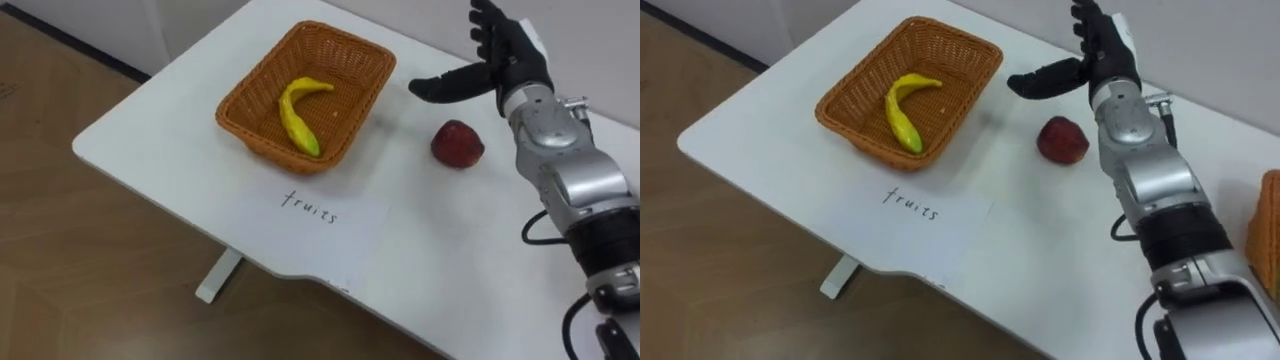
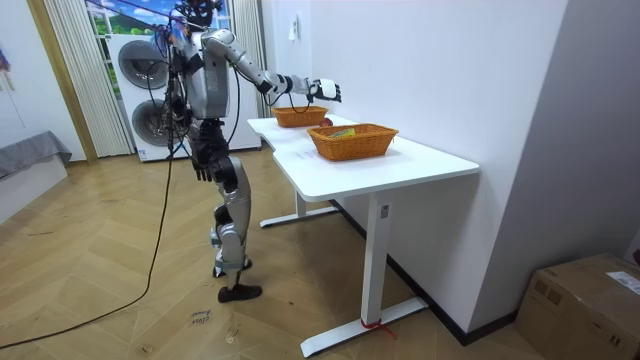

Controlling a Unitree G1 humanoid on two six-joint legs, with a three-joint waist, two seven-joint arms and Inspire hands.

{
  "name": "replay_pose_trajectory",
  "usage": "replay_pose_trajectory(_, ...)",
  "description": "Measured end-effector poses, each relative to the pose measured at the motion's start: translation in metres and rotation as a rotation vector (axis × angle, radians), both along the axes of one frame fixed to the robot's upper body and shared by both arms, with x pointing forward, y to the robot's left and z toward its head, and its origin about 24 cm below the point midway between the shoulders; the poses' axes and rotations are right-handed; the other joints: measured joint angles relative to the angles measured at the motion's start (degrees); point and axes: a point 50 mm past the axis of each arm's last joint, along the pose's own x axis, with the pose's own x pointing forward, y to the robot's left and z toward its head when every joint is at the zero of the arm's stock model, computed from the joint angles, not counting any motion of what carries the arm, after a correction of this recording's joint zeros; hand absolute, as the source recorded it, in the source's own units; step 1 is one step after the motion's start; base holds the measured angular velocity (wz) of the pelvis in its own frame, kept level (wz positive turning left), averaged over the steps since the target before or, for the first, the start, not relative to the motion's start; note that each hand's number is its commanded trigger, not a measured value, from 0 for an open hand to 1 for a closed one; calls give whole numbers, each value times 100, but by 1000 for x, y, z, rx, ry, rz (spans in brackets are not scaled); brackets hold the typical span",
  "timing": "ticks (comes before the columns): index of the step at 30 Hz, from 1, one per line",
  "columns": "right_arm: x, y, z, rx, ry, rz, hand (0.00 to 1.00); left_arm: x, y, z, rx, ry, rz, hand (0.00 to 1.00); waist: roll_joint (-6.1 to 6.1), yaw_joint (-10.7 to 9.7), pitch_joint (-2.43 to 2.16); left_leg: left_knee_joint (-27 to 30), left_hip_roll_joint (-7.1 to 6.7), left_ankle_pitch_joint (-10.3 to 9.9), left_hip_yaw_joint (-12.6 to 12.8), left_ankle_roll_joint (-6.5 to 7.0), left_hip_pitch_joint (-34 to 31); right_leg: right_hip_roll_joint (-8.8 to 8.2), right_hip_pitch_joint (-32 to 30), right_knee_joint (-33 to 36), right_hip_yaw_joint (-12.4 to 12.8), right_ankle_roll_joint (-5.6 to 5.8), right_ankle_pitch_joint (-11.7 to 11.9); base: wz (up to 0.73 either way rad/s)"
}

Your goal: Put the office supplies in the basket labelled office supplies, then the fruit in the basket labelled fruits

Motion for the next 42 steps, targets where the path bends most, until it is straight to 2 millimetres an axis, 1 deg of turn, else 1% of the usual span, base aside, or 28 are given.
replay_pose_trajectory(1,0,-1,-1,-1,6,-7,0,1,-1,-1,-3,1,-3,0,2,19,-2,-3,5,0,24,1,-34,1,-52,4,15,0,0,-6)
replay_pose_trajectory(3,3,-4,-1,-4,16,-20,0,1,-4,-3,-12,12,-8,0,28,6,7,21,4,1,34,4,-52,-4,-72,-2,-3,4,2,-2)
replay_pose_trajectory(5,5,-6,-2,-7,28,-34,0,-1,-7,-5,-17,29,-11,0,51,2,5,16,5,1,65,5,-47,-10,-71,-4,-5,5,2,2)
replay_pose_trajectory(7,6,-9,-4,-7,30,-41,0,-4,-9,-8,-21,52,-22,0,69,-3,14,4,13,1,81,6,-44,-11,-71,-11,-10,8,1,4)
replay_pose_trajectory(9,6,-9,-4,-6,30,-37,0,-5,-11,-10,-31,61,-18,0,91,-3,23,-2,15,1,84,6,-45,-11,-75,-13,-11,8,0,0)
replay_pose_trajectory(13,6,-8,-4,-5,19,-24,0,-7,-12,-11,-38,63,-15,0,116,-10,21,-20,33,1,107,4,-46,0,-90,-8,-7,7,1,-2)
replay_pose_trajectory(19,6,-10,-8,-8,43,-15,0,-6,-13,-11,-42,62,-14,0,119,-32,20,-27,39,1,119,2,-54,4,-91,3,12,4,3,0)
replay_pose_trajectory(33,6,-9,-8,-8,46,-6,0,-9,-13,-12,-43,73,-10,0,113,-29,17,-8,59,1,231,3,-37,8,-123,4,129,-9,12,-4)
replay_pose_trajectory(38,6,-4,-12,-12,64,36,0,-10,-13,-13,-47,78,0,0,113,-70,17,-8,61,1,237,4,-42,9,-126,6,128,-13,15,0)
replay_pose_trajectory(42,5,5,-18,-28,90,90,0,-10,-14,-13,-49,81,-7,0,112,-117,16,-41,64,0,263,4,-39,8,-134,16,140,-13,15,0)
